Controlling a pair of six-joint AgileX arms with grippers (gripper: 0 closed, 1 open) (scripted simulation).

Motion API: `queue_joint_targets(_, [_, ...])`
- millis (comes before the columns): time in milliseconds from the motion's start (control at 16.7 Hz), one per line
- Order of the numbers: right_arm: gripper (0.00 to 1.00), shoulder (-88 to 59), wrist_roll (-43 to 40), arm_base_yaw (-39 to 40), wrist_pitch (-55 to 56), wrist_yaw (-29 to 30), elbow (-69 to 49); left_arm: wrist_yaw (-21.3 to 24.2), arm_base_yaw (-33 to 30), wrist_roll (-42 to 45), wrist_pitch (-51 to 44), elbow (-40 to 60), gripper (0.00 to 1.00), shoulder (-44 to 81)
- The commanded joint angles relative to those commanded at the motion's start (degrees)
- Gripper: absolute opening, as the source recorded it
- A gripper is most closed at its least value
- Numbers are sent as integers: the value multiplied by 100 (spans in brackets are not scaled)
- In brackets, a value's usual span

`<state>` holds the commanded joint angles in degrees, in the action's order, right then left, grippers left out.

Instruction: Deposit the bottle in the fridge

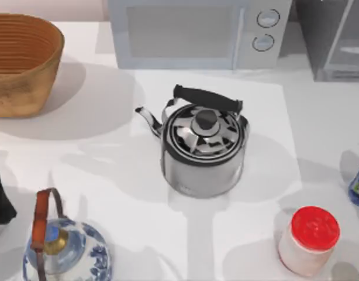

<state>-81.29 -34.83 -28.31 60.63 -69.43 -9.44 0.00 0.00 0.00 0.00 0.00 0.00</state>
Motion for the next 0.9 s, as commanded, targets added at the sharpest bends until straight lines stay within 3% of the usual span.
queue_joint_targets(420, [100, -2519, 35, -842, 230, -845, -235, 0, 0, 0, 0, 0, 100, 0])
queue_joint_targets(900, [100, -2728, 85, -902, 227, -934, -237, 0, 0, 0, 0, 0, 100, 0])
